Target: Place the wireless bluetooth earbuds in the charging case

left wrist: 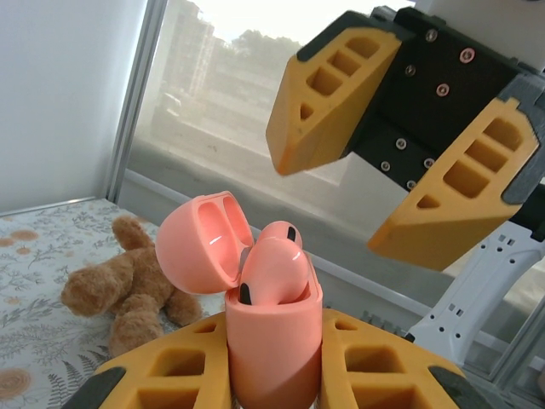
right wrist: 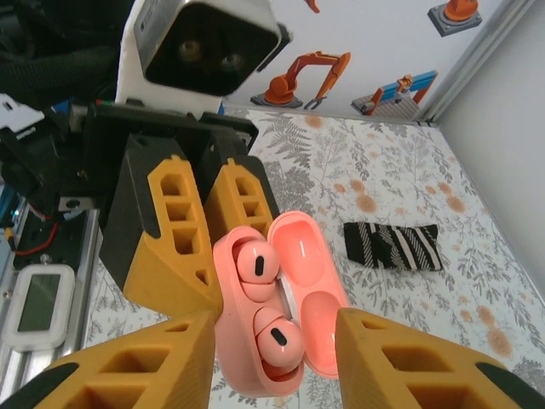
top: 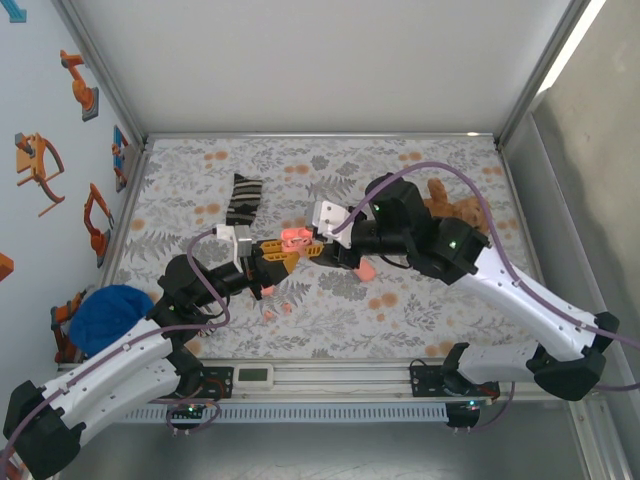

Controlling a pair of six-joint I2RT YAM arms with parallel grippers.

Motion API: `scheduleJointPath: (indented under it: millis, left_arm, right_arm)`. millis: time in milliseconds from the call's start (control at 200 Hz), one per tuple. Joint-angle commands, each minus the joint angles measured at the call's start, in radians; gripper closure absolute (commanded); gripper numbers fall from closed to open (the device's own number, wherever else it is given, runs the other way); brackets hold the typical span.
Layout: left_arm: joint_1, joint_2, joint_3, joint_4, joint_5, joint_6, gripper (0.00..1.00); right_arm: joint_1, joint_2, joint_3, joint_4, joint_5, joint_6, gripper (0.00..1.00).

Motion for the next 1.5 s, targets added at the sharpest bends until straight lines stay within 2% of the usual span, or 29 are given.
scheduleJointPath:
  millis: [0, 175, 285, 386, 526, 681, 826, 1082, 1497]
  left_arm:
    - [-0.005, -0.002, 0.016, 0.053, 0.011, 0.004, 1.0]
    - [-0.006, -0.007, 0.01, 0.062, 0.009, 0.003, 1.0]
    - [-0.006, -0.016, 0.002, 0.064, 0.001, 0.007, 1.0]
    - [-0.006, -0.031, -0.009, 0.078, -0.008, 0.013, 1.0]
    - [-0.006, -0.051, -0.022, 0.1, -0.035, 0.023, 1.0]
    - [-0.006, -0.058, -0.024, 0.113, -0.05, 0.039, 1.0]
    - [-0.007, -0.043, -0.021, 0.134, -0.05, 0.044, 1.0]
    - [-0.006, 0.003, -0.004, 0.164, -0.042, 0.045, 1.0]
    - [-0.007, 0.073, 0.028, 0.206, -0.016, 0.039, 1.0]
  right_arm:
    - [0.006, -0.004, 0.056, 0.003, 0.003, 0.042, 0.58]
    - [0.005, 0.002, 0.082, 0.012, 0.029, 0.102, 0.56]
    - [0.0, 0.002, 0.11, 0.014, 0.077, 0.168, 0.46]
    - [-0.029, 0.004, 0.121, 0.021, 0.071, 0.242, 0.35]
    - [-0.131, 0.005, 0.106, 0.058, -0.07, 0.398, 0.23]
    - [-0.258, -0.009, 0.011, 0.198, -0.262, 0.616, 0.11]
    - [-0.315, -0.002, -0.069, 0.31, -0.392, 0.798, 0.09]
    - [-0.313, -0.005, -0.151, 0.42, -0.484, 0.909, 0.09]
    - [-0.249, 0.019, -0.177, 0.411, -0.509, 0.926, 0.1]
